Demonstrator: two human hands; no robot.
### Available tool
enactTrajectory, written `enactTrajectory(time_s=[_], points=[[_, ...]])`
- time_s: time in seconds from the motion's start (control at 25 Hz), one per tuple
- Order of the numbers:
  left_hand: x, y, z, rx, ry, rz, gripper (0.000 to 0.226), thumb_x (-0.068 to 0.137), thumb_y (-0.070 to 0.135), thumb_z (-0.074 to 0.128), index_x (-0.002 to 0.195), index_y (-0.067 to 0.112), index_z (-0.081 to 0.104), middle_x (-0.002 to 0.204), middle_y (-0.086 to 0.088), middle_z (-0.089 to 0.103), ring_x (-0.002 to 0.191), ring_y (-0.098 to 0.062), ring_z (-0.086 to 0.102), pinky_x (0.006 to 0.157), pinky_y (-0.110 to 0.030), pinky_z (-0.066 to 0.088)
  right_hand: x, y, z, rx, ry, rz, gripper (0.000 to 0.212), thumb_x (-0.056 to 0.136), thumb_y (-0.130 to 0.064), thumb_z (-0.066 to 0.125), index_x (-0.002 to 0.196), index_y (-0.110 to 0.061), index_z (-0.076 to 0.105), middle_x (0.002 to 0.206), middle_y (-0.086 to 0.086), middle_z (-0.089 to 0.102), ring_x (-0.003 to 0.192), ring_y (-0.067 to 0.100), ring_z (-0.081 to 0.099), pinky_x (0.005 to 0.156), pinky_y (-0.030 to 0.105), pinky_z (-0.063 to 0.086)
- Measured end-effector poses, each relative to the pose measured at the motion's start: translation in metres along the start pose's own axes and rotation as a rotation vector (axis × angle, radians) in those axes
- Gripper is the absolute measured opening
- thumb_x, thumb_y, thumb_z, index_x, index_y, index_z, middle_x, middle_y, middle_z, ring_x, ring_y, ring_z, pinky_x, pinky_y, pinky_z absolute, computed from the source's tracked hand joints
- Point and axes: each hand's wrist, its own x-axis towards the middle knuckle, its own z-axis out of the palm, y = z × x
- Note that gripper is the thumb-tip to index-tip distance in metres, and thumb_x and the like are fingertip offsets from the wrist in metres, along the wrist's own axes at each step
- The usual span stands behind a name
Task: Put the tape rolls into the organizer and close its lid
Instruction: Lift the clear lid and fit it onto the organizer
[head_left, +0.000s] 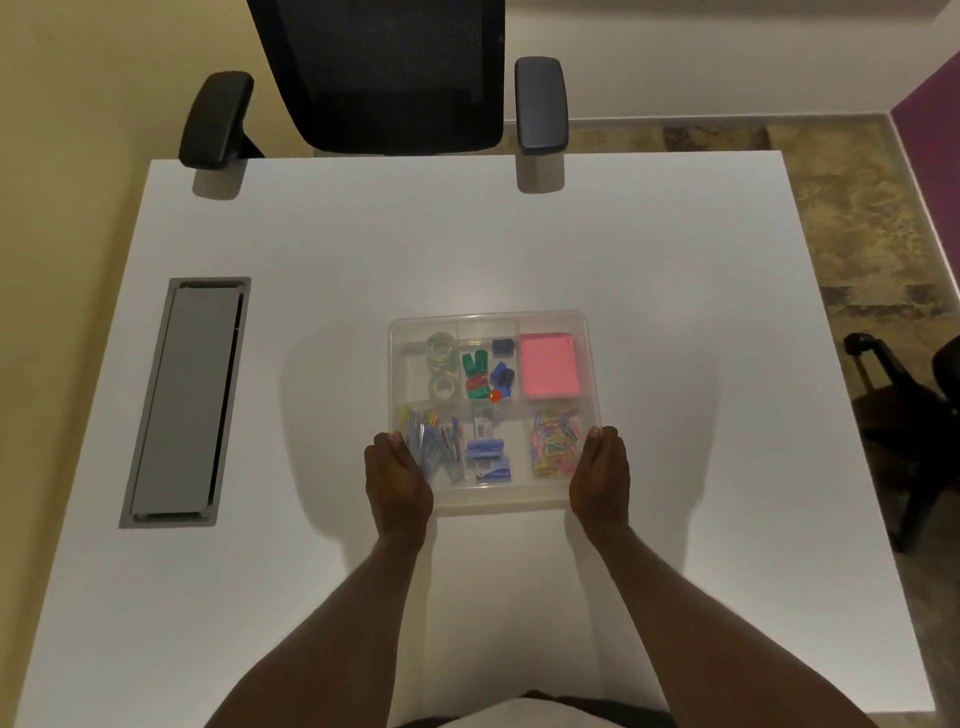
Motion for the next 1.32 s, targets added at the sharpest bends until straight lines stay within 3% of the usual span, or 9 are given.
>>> enactTrajectory(time_s=[0.12,0.24,0.4,0.56,0.76,0.92,1.04,1.16,1.32], points=[[0.0,-0.002,0.002,0.016,-0.001,-0.019,0.047,0.105,0.051,0.027,0.097,0.012,0.051,0.088,-0.001,0.052,0.071,-0.006,0.05,0.063,-0.011,0.033,0.001,0.003,0.0,0.013,0.02,-0.032,0.03,0.108,-0.023,0.032,0.088,-0.007,0.047,0.08,0.006,0.048,0.066,0.011,0.04,0.065,0.001,0.035],[0.0,0.001,0.001,0.031,-0.012,-0.043,0.045,0.107,0.048,0.027,0.097,0.011,0.051,0.087,-0.001,0.052,0.07,-0.009,0.05,0.062,-0.014,0.034,0.002,-0.002,-0.004,0.004,0.001,-0.016,0.031,0.107,-0.024,0.032,0.089,-0.005,0.049,0.08,0.007,0.048,0.065,0.011,0.04,0.064,-0.001,0.035],[0.002,0.006,-0.004,0.054,-0.072,-0.103,0.034,0.114,0.034,0.032,0.097,0.01,0.049,0.089,-0.006,0.054,0.081,-0.027,0.057,0.069,-0.031,0.04,0.003,-0.006,-0.013,-0.035,-0.083,0.028,0.029,0.109,-0.02,0.035,0.097,0.002,0.051,0.088,0.02,0.055,0.071,0.024,0.049,0.06,0.013,0.033],[0.004,0.014,-0.014,0.071,-0.177,-0.177,0.038,0.115,0.032,0.031,0.109,0.003,0.055,0.104,-0.018,0.061,0.104,-0.043,0.063,0.08,-0.042,0.047,0.006,-0.015,-0.028,-0.103,-0.233,0.121,0.036,0.109,-0.031,0.035,0.117,0.0,0.05,0.112,0.026,0.055,0.102,0.044,0.059,0.083,0.045,0.05],[-0.016,0.029,-0.033,0.427,-0.074,0.189,0.05,0.109,0.022,0.053,0.153,-0.002,0.048,0.162,-0.026,0.044,0.151,-0.044,0.044,0.119,-0.058,0.042,-0.013,-0.031,-0.044,-0.323,-0.031,-0.082,0.049,0.104,-0.031,0.049,0.144,-0.003,0.046,0.144,0.022,0.048,0.13,0.038,0.052,0.106,0.048,0.048],[-0.037,0.033,-0.029,0.486,-0.32,0.502,0.065,0.112,0.035,0.046,0.168,0.011,0.024,0.178,-0.015,0.016,0.167,-0.032,0.014,0.136,-0.055,0.017,-0.039,-0.036,-0.039,-0.436,-0.034,-0.519,0.056,0.094,-0.025,0.068,0.143,-0.001,0.052,0.146,0.024,0.053,0.132,0.04,0.055,0.107,0.051,0.05],[-0.048,0.033,-0.02,0.543,-0.521,0.496,0.079,0.111,0.056,0.037,0.17,0.026,-0.005,0.179,-0.001,-0.015,0.167,-0.022,-0.016,0.138,-0.047,-0.004,-0.061,-0.041,-0.029,-0.423,-0.261,-0.599,0.063,0.1,-0.033,0.059,0.155,-0.011,0.038,0.163,0.014,0.031,0.153,0.034,0.029,0.124,0.05,0.03],[-0.058,0.028,-0.013,0.729,-0.593,0.526,0.081,0.109,0.059,0.037,0.169,0.031,-0.009,0.176,-0.002,-0.023,0.166,-0.026,-0.02,0.135,-0.049,-0.011,-0.073,-0.034,-0.018,-0.505,-0.475,-0.562,0.063,0.106,-0.046,0.038,0.161,-0.027,0.014,0.17,-0.001,0.001,0.159,0.022,-0.002,0.13,0.044,0.001],[-0.054,0.035,-0.008,0.752,-0.557,0.484,0.069,0.112,0.048,0.037,0.171,0.033,0.003,0.18,-0.003,-0.01,0.168,-0.028,-0.011,0.136,-0.051,-0.005,-0.073,-0.038,-0.012,-0.539,-0.459,-0.513,0.058,0.105,-0.035,0.048,0.159,-0.031,0.026,0.169,0.0,0.015,0.158,0.024,0.009,0.129,0.045,0.007]])
